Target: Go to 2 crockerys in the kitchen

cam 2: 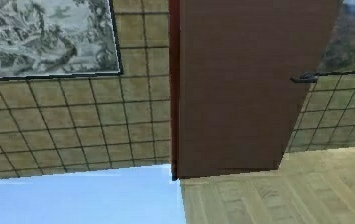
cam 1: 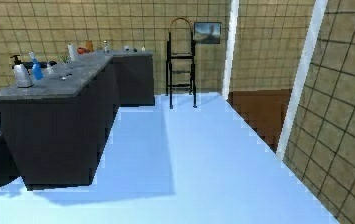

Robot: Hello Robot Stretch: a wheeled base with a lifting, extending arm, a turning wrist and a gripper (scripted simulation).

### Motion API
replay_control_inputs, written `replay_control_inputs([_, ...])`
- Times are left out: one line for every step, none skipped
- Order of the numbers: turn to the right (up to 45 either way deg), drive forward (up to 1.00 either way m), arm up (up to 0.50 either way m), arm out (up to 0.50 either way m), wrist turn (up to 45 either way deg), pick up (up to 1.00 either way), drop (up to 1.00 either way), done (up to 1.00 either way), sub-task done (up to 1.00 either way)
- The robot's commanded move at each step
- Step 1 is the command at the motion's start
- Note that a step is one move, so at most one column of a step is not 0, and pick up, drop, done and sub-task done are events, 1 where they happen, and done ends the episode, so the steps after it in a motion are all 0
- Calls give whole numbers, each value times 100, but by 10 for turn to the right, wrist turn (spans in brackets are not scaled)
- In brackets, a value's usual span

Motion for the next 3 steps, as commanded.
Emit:
replay_control_inputs([450,0,0,0,0,0,0,0,0])
replay_control_inputs([450,0,0,0,0,0,0,0,0])
replay_control_inputs([360,0,0,0,0,0,0,0,0])
